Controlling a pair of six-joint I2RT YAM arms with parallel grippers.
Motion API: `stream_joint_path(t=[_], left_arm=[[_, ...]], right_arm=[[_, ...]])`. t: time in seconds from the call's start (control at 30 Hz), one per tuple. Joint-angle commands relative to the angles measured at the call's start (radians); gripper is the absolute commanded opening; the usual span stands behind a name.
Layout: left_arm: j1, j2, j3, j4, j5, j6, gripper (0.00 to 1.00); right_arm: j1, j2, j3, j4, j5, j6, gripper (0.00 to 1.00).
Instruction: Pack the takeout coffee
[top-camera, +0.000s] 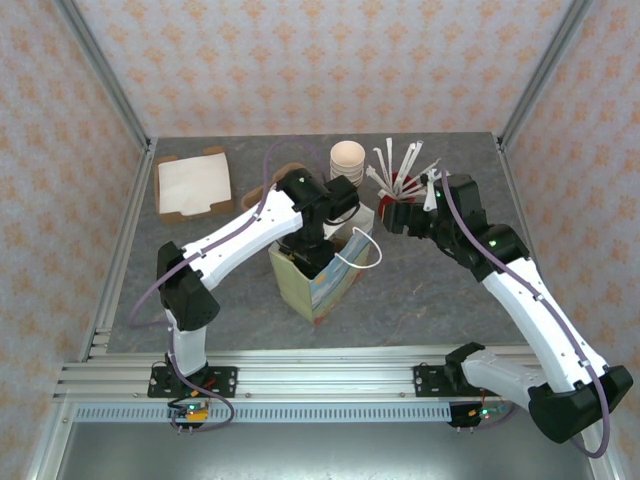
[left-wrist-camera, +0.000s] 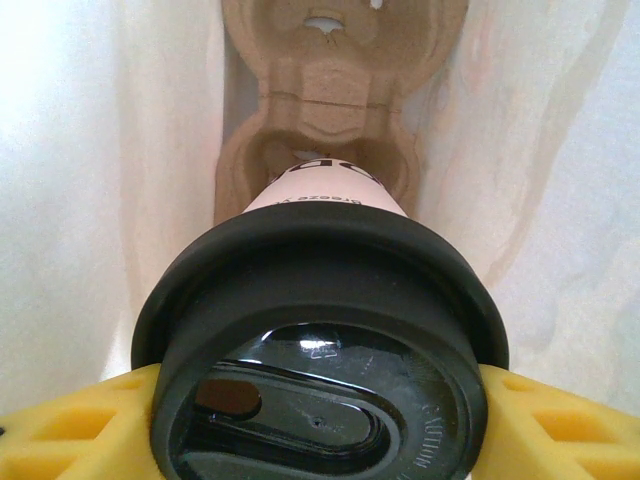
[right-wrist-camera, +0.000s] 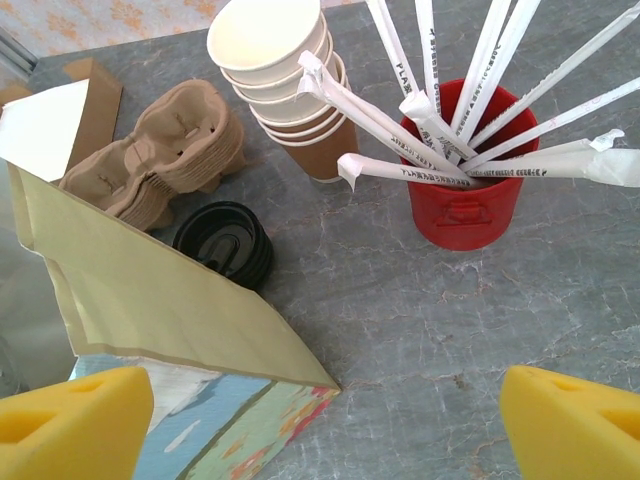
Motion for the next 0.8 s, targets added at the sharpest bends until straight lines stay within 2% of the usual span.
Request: stream_joint_path(t=[0.0, 0.77], left_arm=[[0.007, -0.023, -0.015, 0.009, 0.004, 0.041, 0.42], [0.016, -0.014, -0.063, 0.057, 0.022, 0.088, 0.4]], right_arm=[[-0.007, 0.002, 0.017, -0.005, -0.004, 0.014, 0.9], [-0.006, 0.019, 0.031, -0.011, -0.016, 0.017, 0.9]])
